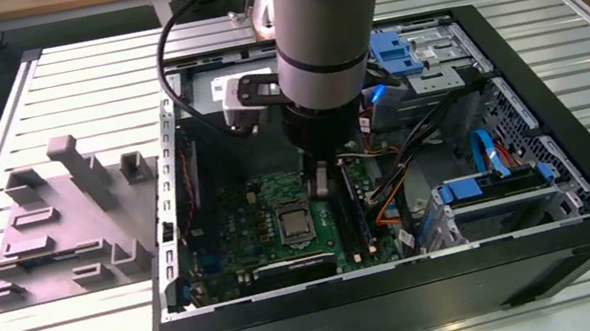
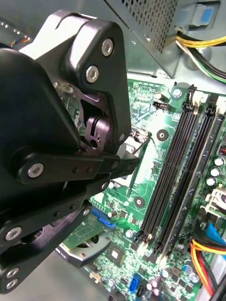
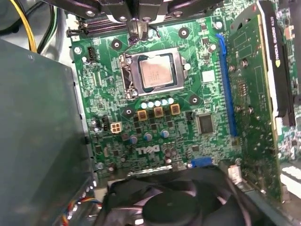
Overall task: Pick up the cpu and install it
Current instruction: 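Install the first cpu locking lever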
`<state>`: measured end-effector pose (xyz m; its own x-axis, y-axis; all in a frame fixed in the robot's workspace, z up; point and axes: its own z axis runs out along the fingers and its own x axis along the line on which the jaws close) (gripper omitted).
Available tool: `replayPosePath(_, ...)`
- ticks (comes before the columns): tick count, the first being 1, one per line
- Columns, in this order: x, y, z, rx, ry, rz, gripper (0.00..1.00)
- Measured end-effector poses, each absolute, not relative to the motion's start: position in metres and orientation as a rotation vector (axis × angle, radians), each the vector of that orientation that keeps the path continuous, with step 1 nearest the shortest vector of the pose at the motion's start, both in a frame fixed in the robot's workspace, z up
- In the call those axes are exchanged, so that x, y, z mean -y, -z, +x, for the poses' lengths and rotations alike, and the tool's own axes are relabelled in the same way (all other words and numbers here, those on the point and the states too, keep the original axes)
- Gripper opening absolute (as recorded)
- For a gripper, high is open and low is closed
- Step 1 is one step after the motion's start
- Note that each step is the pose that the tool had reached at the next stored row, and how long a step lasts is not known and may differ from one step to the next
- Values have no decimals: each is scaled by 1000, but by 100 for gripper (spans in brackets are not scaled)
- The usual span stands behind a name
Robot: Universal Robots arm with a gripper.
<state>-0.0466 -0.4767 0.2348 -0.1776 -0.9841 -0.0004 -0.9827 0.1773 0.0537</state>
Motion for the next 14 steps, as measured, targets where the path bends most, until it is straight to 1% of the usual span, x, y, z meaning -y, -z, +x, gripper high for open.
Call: replayPosePath(14,481,-230,-48,2259,56,2126,11)
